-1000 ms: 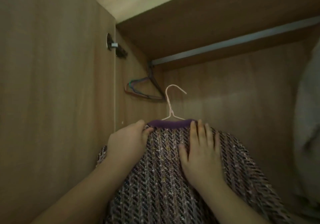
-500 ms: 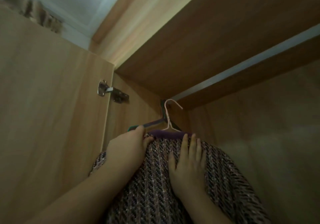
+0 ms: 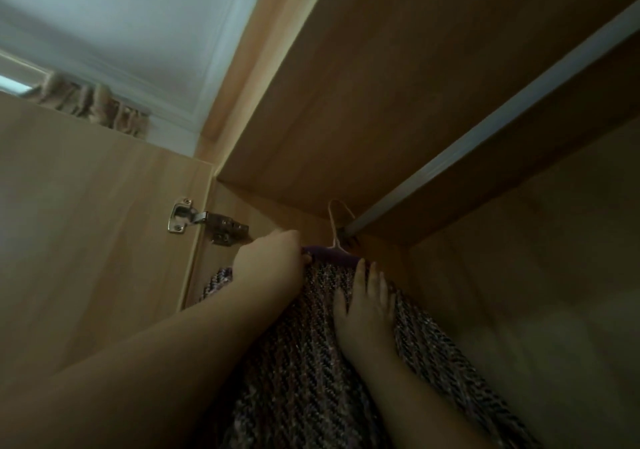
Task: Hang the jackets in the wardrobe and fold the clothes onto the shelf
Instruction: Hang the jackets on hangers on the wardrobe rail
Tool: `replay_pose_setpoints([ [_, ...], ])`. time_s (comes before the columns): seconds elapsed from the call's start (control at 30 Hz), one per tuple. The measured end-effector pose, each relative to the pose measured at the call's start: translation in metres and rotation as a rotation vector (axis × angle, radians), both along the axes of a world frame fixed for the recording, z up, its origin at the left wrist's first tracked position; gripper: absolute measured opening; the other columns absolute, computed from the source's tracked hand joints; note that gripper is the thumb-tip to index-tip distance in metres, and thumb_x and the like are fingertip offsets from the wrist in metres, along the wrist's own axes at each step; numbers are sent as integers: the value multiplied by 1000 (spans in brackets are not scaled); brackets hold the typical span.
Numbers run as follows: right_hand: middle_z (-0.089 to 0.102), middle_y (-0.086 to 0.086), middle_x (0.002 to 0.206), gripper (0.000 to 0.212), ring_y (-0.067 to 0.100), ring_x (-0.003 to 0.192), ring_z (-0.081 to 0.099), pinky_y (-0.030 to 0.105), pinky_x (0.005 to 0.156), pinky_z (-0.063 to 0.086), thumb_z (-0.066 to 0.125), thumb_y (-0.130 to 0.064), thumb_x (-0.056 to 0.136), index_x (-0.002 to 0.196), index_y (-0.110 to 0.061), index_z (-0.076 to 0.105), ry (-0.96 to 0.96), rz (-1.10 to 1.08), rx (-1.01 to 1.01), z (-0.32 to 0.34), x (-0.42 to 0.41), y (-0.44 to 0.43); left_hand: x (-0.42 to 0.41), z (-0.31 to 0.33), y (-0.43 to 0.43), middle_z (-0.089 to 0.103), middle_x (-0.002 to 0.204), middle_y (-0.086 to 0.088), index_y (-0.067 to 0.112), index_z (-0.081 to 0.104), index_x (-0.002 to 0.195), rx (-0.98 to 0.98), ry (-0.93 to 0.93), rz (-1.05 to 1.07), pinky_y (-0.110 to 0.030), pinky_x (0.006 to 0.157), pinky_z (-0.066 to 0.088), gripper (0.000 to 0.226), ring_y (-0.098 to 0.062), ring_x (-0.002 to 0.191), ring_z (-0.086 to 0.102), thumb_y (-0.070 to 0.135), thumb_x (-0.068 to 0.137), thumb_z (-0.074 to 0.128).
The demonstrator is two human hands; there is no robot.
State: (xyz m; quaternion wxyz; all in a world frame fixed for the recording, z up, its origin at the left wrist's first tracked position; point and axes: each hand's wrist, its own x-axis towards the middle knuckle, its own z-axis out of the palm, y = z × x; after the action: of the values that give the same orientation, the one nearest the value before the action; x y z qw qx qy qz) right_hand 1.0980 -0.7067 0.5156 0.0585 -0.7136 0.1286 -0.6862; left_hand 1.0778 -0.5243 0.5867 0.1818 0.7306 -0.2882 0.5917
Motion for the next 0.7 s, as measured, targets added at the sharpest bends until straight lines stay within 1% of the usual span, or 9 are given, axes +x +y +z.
replay_pose_setpoints([
  [0.1, 2, 4, 166, 69, 23, 152, 0, 50, 122, 6, 20, -51, 101, 158, -20, -4, 3, -6, 22, 5, 10, -17, 11, 2, -19, 48, 81, 3, 27, 39, 74, -1, -25, -2, -35, 65, 42, 32, -19, 72, 49, 46, 98, 51],
  [0.27, 6, 1, 166, 73, 22, 151, 3, 48, 122, 5, 13, -49, 92, 158, -22, 0, 40, 22, 42, -6, 16, -41, 20, -8, -41, 53, 84, 3, 24, 51, 81, -3, -6, 29, -34, 64, 40, 28, -19, 76, 50, 48, 97, 52],
  [0.37, 1, 0, 166, 68, 20, 152, -1, 48, 121, 1, 18, -46, 97, 158, -24, 0, 57, 21, 56, -22, 15, -52, 22, -21, -50, 59, 100, 3, 28, 53, 88, 20, -125, 94, -38, 74, 36, 22, -23, 97, 49, 46, 99, 48],
  [0.43, -2, -3, 166, 69, 18, 152, -4, 49, 121, 0, 11, -48, 93, 158, -27, 1, 73, 25, 66, -33, 13, -54, 26, -30, -51, 59, 110, 0, 28, 59, 102, 35, -184, 145, -41, 80, 38, 21, -26, 108, 49, 44, 99, 44],
  [0.5, -3, -4, 166, 68, 17, 152, -6, 49, 121, 0, 9, -50, 94, 158, -28, 2, 79, 57, 54, -42, 12, -52, 28, -42, -47, 57, 120, -3, 26, 56, 116, 73, -275, 144, -42, 86, 40, 28, -28, 114, 47, 43, 98, 42],
  [0.57, -3, -5, 166, 71, 16, 152, -6, 47, 122, 1, 3, -57, 93, 158, -29, 3, 89, 84, 33, -51, 12, -53, 22, -59, -38, 50, 138, -5, 26, 50, 132, 206, -371, 80, -46, 101, 38, 43, -31, 129, 42, 45, 94, 41],
  [0.6, -5, -6, 166, 76, 15, 152, -7, 47, 123, 2, -4, -62, 90, 158, -30, 3, 100, 78, 12, -56, 12, -54, 18, -71, -34, 44, 148, -4, 28, 45, 139, 316, -390, 37, -49, 110, 32, 49, -31, 139, 34, 46, 94, 40],
  [0.63, -7, -7, 165, 80, 15, 152, -8, 48, 123, 5, -9, -66, 87, 158, -31, 3, 115, 65, -16, -64, 10, -54, 12, -84, -29, 37, 155, -2, 31, 40, 144, 434, -377, -8, -52, 117, 23, 53, -29, 146, 26, 47, 94, 39],
  [0.7, -6, -7, 166, 78, 15, 152, -8, 49, 122, 9, -10, -67, 87, 157, -34, 1, 147, 63, -42, -84, 4, -48, 0, -111, -15, 26, 162, 3, 37, 35, 148, 637, -281, -32, -55, 122, 7, 53, -24, 152, 13, 52, 97, 34],
])
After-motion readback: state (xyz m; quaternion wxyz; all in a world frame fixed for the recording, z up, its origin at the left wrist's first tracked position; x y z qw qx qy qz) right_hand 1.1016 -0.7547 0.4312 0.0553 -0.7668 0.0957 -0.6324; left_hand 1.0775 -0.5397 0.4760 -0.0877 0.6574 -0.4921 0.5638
